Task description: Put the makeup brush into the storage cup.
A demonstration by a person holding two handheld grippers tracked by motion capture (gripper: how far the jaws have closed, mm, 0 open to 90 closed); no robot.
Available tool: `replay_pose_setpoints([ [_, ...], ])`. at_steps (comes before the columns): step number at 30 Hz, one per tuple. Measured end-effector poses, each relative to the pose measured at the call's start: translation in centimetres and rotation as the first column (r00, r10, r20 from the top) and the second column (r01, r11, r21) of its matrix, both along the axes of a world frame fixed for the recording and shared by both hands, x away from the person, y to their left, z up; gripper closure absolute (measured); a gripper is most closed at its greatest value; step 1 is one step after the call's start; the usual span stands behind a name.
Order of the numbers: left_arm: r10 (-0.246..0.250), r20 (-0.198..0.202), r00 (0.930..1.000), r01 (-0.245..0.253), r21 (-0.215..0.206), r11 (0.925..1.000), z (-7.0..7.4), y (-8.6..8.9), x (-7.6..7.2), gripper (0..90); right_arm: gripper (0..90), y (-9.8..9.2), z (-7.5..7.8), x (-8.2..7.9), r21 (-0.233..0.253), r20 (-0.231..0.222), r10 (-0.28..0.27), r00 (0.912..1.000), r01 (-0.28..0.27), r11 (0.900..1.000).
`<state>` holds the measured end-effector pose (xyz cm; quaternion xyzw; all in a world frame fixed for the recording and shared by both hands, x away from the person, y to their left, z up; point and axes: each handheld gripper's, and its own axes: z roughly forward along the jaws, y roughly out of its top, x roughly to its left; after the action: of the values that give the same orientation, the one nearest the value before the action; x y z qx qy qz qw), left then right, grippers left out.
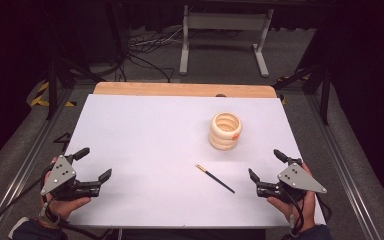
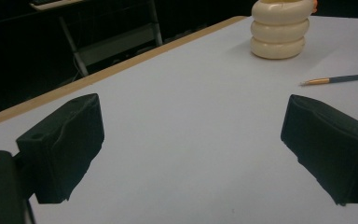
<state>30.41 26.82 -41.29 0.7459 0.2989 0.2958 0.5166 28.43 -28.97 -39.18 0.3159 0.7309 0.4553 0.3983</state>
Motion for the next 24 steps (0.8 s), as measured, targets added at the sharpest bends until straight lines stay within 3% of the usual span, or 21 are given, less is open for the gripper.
replay_pose_setpoints([
  [9,-0.029,-0.023,0.9993,0.03,0.034,0.999,-0.6,-0.4,0.3,2.9,8.8,0.4,-0.1,0.3,-0.01,-0.029,0.016,0.9995,-0.016,1.0],
  [11,-0.03,-0.027,0.9992,0.031,0.042,0.9986,-0.6,-0.5,0.3,2.4,11.0,0.6,-0.1,0.4,-0.011,-0.062,0.049,0.9969,-0.049,0.999],
  [15,-0.029,-0.029,0.9992,0.031,0.042,0.9986,-0.6,-0.6,0.5,1.9,13.7,0.9,0.0,0.5,-0.024,-0.093,0.055,0.9941,-0.058,0.998],
  [18,-0.036,-0.038,0.9986,0.038,0.054,0.9978,-0.7,-0.6,0.6,1.6,17.8,0.9,0.3,1.0,-0.013,-0.146,0.044,0.9883,-0.046,0.999],
  [23,-0.051,-0.038,0.998,0.053,0.057,0.997,-0.9,-0.6,0.5,1.5,18.5,1.0,0.9,1.6,-0.018,-0.233,0.073,0.9696,-0.08,0.997],
  [24,-0.051,-0.038,0.998,0.053,0.058,0.9969,-0.9,-0.6,0.4,1.5,18.5,1.0,0.9,1.6,-0.018,-0.233,0.073,0.9696,-0.08,0.997],
])
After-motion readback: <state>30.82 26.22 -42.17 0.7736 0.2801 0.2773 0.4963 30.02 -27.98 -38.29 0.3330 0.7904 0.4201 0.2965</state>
